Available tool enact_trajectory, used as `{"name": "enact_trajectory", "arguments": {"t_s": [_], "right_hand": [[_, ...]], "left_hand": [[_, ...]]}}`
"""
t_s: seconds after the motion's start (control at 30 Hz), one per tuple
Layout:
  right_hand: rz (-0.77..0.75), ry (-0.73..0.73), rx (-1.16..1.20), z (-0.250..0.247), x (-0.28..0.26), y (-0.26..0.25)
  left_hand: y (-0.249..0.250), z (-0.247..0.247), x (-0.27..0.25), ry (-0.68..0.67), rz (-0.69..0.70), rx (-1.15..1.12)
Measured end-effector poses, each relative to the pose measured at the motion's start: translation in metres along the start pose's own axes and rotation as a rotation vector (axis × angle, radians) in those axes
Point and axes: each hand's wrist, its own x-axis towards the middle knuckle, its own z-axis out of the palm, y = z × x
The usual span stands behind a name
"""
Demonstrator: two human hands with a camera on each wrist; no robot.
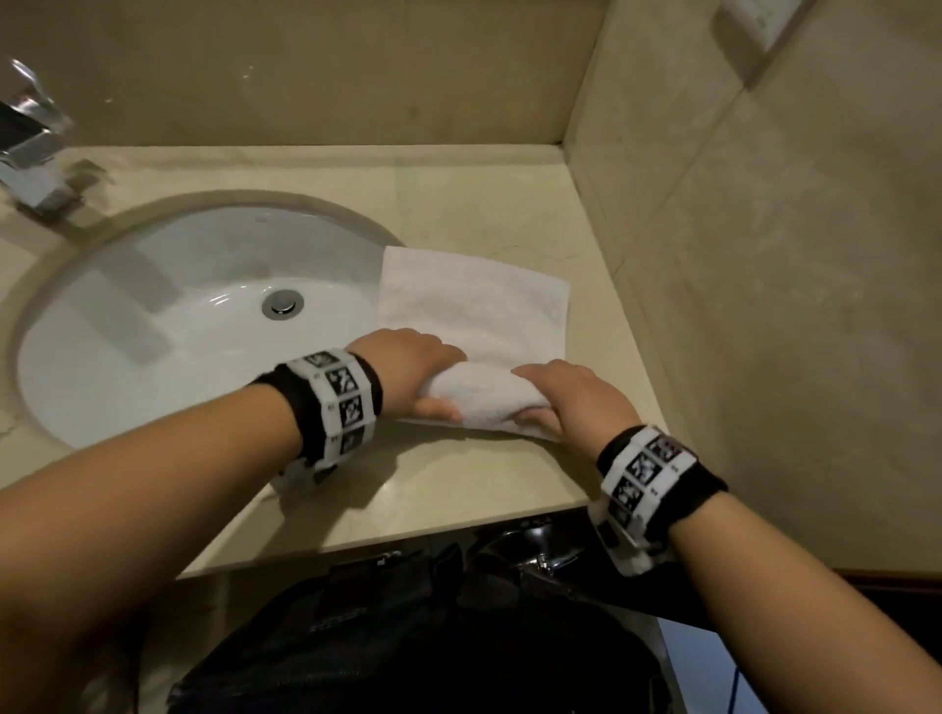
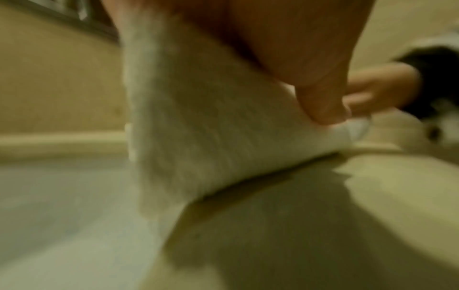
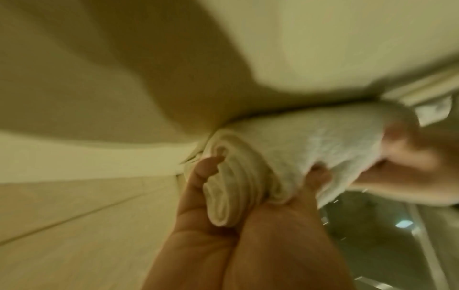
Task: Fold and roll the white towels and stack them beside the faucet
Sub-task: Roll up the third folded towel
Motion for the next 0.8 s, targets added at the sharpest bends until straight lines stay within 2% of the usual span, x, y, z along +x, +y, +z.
{"name": "enact_trajectory", "arguments": {"t_s": [0.07, 0.17, 0.2, 0.27, 0.33, 0.37, 0.4, 0.47, 0.6, 0.67, 0.73, 0.8], "right_hand": [[0.036, -0.126, 0.132, -0.009, 0.011, 0.000], [0.074, -0.240, 0.231, -0.014, 0.019, 0.001], [0.091, -0.216, 0.221, -0.015, 0.019, 0.001], [0.100, -0.076, 0.150, -0.014, 0.013, 0.001], [0.017, 0.040, -0.013, -0.011, 0.003, 0.001], [-0.028, 0.047, -0.086, -0.009, 0.000, 0.001], [-0.035, 0.031, -0.109, -0.007, -0.001, 0.000], [0.031, -0.001, 0.012, -0.009, 0.004, 0.001], [0.123, -0.227, 0.305, -0.022, 0.014, 0.009], [0.167, -0.286, 0.266, -0.025, 0.014, 0.012], [0.186, -0.155, 0.085, -0.025, 0.009, 0.010], [0.100, 0.013, -0.166, -0.021, -0.001, 0.007]], "left_hand": [[0.004, 0.013, -0.012, 0.142, -0.023, 0.176], [0.007, 0.028, -0.023, 0.204, -0.066, 0.214], [0.006, 0.026, -0.021, 0.207, -0.063, 0.182], [0.001, 0.014, -0.012, 0.176, -0.046, 0.052], [-0.008, 0.001, -0.002, 0.084, -0.013, -0.085], [-0.012, -0.003, 0.002, 0.033, 0.006, -0.125], [-0.013, -0.005, 0.005, -0.006, 0.017, -0.132], [-0.012, -0.006, 0.005, -0.001, 0.009, -0.051], [-0.006, 0.013, -0.011, 0.202, -0.011, 0.196], [-0.003, 0.015, -0.011, 0.209, 0.007, 0.197], [-0.005, 0.006, -0.003, 0.158, 0.020, 0.117], [-0.007, -0.004, 0.006, -0.010, 0.017, -0.035]]}}
